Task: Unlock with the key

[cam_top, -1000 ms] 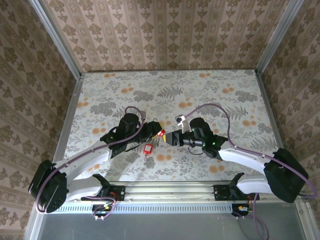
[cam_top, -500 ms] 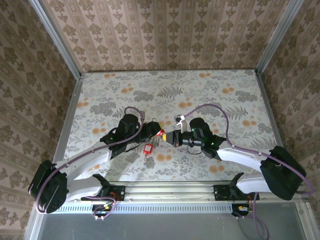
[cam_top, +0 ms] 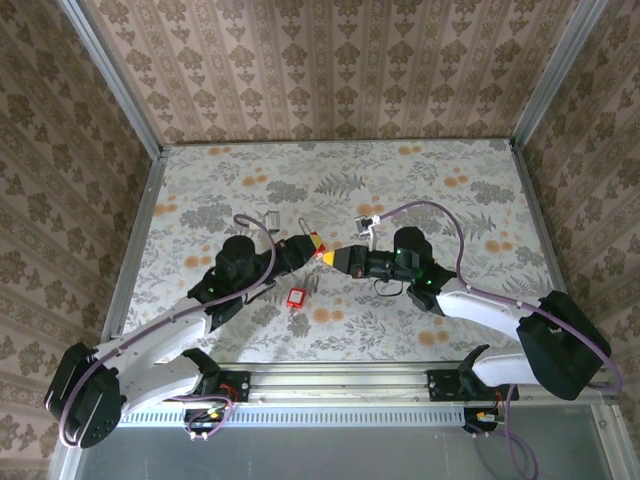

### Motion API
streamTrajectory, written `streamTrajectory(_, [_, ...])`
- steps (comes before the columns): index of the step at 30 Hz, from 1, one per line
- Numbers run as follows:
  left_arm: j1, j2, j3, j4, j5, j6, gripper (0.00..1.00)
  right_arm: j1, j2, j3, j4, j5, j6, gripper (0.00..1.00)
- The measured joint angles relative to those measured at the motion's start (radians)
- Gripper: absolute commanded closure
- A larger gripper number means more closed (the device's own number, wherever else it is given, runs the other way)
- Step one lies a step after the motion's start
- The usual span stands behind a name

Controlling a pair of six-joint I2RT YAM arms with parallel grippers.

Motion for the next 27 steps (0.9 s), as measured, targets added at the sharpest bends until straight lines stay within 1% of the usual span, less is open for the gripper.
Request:
streamTrajectory(4, [0.0,-0.037,-0.013,0.06,0.003,0.032,1.0,-0.025,0.008,0.0,0.089,-0.054,0.089,0.97])
streamTrajectory(10, [0.005,-0.077,-0.021,0.062,0.004,0.093,1.0,-0.045,0.069,0.002,0.211,-0.1,0.203,0.85])
streamTrajectory(12, [0.006,-0.09,-0.024,0.066,0.027,0.103,1.0,-0.065,0.093,0.002,0.209,-0.082,0.228,0.82])
streamTrajectory(14, [0.001,-0.117,-0.023,0.079,0.055,0.116,1.0,-0.082,0.122,0.002,0.195,-0.066,0.249,0.75])
streamTrajectory(17, [0.0,-0.148,-0.01,0.053,0.073,0.147,1.0,-0.093,0.124,-0.004,0.159,-0.052,0.267,0.71])
streamTrajectory(18, [0.0,-0.154,0.001,0.027,0.076,0.161,1.0,-0.094,0.116,-0.004,0.136,-0.048,0.264,0.7])
streamTrajectory(21, [0.0,-0.172,0.053,-0.11,0.076,0.231,1.0,-0.103,0.031,-0.005,-0.031,-0.029,0.211,0.65])
streamTrajectory(24, [-0.005,-0.181,0.136,-0.309,0.053,0.344,1.0,-0.121,-0.131,-0.002,-0.261,0.018,0.112,0.58])
streamTrajectory(26, [-0.027,-0.178,0.193,-0.444,0.01,0.434,1.0,-0.138,-0.255,0.006,-0.402,0.05,0.039,0.5])
streamTrajectory(27, [-0.045,-0.174,0.216,-0.502,-0.013,0.475,1.0,-0.146,-0.307,0.013,-0.455,0.062,0.006,0.49])
